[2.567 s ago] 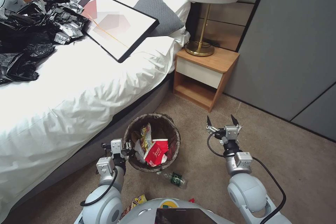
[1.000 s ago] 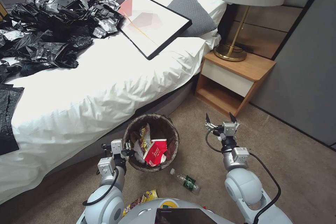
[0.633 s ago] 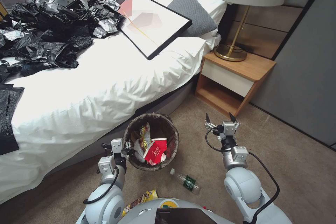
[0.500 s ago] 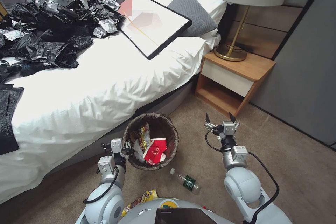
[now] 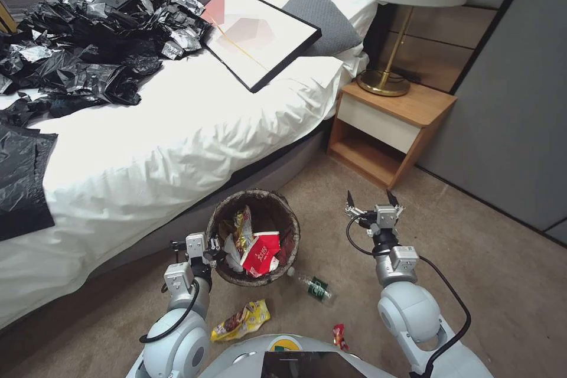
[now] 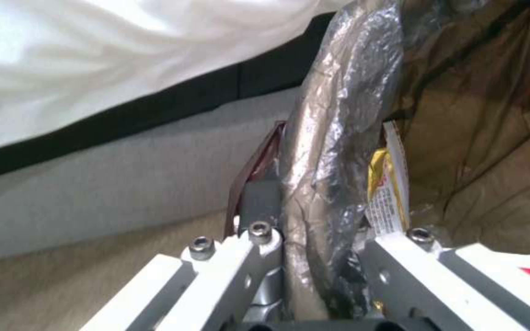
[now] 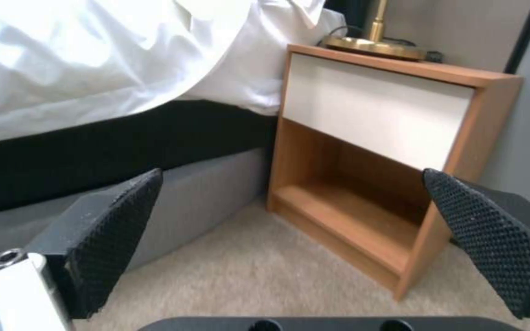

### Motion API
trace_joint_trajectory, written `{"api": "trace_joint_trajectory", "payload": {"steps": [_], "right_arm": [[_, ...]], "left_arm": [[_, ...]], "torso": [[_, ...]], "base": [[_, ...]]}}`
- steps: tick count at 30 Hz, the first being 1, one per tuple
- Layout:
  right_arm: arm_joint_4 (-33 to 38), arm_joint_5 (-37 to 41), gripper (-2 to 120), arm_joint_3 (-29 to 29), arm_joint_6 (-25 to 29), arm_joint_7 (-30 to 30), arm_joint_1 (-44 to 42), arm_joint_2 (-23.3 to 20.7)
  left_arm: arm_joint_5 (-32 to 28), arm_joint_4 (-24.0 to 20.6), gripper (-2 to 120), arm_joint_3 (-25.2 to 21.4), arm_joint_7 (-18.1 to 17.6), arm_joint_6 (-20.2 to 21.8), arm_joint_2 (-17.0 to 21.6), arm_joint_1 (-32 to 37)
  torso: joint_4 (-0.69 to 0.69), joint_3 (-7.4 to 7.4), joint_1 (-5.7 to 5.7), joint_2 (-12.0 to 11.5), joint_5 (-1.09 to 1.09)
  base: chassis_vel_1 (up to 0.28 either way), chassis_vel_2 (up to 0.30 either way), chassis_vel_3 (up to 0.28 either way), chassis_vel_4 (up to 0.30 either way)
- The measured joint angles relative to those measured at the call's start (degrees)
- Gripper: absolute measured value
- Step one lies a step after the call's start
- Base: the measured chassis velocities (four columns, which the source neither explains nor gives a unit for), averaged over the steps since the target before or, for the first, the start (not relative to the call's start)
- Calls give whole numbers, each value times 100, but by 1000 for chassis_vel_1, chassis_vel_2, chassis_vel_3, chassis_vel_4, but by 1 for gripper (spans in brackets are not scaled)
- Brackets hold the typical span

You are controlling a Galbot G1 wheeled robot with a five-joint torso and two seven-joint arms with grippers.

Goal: Pick up the trash bin, then pick up the garbage from the floor and place it into the trash bin.

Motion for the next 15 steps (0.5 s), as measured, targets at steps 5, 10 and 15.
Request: {"api": "trace_joint_trajectory", "payload": {"steps": [5,10,15], "right_arm": [[9,-7,100,1,3,-1,-9,6],[11,-18,100,5,38,-1,-8,10],[-10,-59,100,13,113,1,3,20]], "left_arm": [[0,-16,4,-9,-3,-1,-1,8],[3,-28,4,-11,-3,-2,-13,23],[11,-41,4,-18,-3,-5,-23,34]], "torso": [[2,0,0,0,-1],[-1,0,0,0,-1],[1,-1,-1,0,-1]], "base": [[203,-195,-194,206],[200,-196,-205,204],[142,-147,-152,148]]}}
